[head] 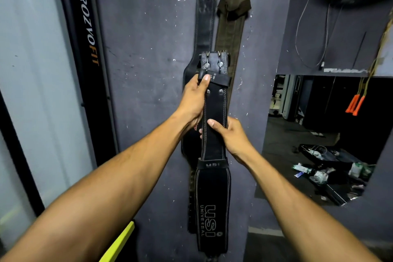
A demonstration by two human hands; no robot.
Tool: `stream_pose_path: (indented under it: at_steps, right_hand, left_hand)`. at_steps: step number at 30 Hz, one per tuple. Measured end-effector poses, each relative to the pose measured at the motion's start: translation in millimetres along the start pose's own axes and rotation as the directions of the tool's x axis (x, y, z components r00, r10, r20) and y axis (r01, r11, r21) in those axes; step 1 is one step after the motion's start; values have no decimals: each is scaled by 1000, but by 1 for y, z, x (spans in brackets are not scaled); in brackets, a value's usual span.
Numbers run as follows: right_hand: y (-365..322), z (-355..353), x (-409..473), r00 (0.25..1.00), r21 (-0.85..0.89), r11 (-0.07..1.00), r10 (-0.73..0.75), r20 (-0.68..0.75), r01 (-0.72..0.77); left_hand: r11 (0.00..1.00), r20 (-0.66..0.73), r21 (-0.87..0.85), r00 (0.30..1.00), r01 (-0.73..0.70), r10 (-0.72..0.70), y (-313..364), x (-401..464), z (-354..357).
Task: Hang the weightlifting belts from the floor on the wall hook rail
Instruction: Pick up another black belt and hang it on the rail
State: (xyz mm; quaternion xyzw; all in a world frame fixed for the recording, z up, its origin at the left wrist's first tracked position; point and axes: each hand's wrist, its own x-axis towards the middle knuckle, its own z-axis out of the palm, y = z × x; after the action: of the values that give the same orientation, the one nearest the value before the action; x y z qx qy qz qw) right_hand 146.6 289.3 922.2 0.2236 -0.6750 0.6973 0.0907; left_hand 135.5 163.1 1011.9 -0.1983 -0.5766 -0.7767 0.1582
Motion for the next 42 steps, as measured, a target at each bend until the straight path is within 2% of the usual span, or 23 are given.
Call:
stream_pose_path:
  at_steps: [2, 4, 6, 8, 10, 12, 14, 16, 18, 21, 23, 25, 28, 30, 32, 33, 36, 39, 42]
  right_hand:
    - [-1, 1, -2, 999, 38, 999, -15, -29, 16]
    - [5, -4, -9, 1000, 60, 998, 6, 29, -8]
    - [22, -7, -21, 994, -29, 998, 61, 91, -59]
    - [39, -7, -29, 998, -96, 994, 51, 47, -47]
    - [42, -3, -29, 1000, -84, 996, 7, 2, -7]
    - [41, -1, -28, 1000, -20, 1000, 6, 29, -6]
    - [49, -6, -33, 991, 53, 996, 58, 124, -65]
    - [71, -9, -46, 977, 8, 991, 130, 171, -134]
    - [95, -5, -60, 979, -52, 985, 171, 113, -166]
    - [112, 1, -65, 982, -39, 982, 186, 4, -186]
    - [118, 0, -68, 975, -46, 976, 217, 54, -215]
    - [129, -3, -79, 950, -127, 954, 287, 123, -272]
    - [144, -4, -91, 928, -213, 921, 354, 116, -325]
    - [138, -2, -87, 920, -250, 915, 359, 156, -315]
    - [122, -2, -74, 910, -220, 929, 345, 228, -297]
    - [109, -2, -63, 924, -199, 940, 317, 216, -276]
    - [47, 4, -16, 991, -68, 989, 135, 16, -133]
    - [-33, 11, 40, 990, 6, 1000, 15, -143, -15]
    - [-90, 18, 87, 981, -90, 995, -46, -188, 29]
  left_hand:
    - [1000, 11, 12, 1000, 3, -3, 2, 1, 3]
    - [1000, 23, -1, 1000, -9, 9, 7, 3, 3]
    - [999, 29, -33, 999, -26, 27, 14, 8, 3]
    - [998, 39, -47, 998, -38, 40, 22, 13, 2]
    - [999, 43, -24, 998, -44, 45, 27, 14, 4]
    - [999, 48, -6, 998, -46, 46, 32, 15, 8]
    - [997, 49, -21, 996, -68, 69, 40, 17, 7]
    - [994, 45, -52, 994, -100, 102, 50, 21, 1]
    - [992, 32, -55, 993, -110, 112, 57, 24, -5]
    - [995, 19, -8, 995, -98, 98, 55, 19, -5]
    - [996, 25, 2, 995, -94, 94, 51, 18, -7]
    - [996, 28, -12, 995, -92, 92, 50, 17, -12]
    - [996, 18, -9, 996, -83, 83, 48, 19, -18]
    - [997, 16, 21, 998, -69, 69, 42, 18, -18]
    - [998, 10, 34, 999, -53, 52, 35, 19, -22]
    - [998, 6, 43, 999, -45, 45, 31, 20, -25]
    - [996, 12, 85, 1000, -20, 19, 23, 21, -32]
    - [991, 33, 129, 999, -19, 15, 13, 24, -38]
    - [990, 93, 137, 995, -42, 29, 6, 33, -50]
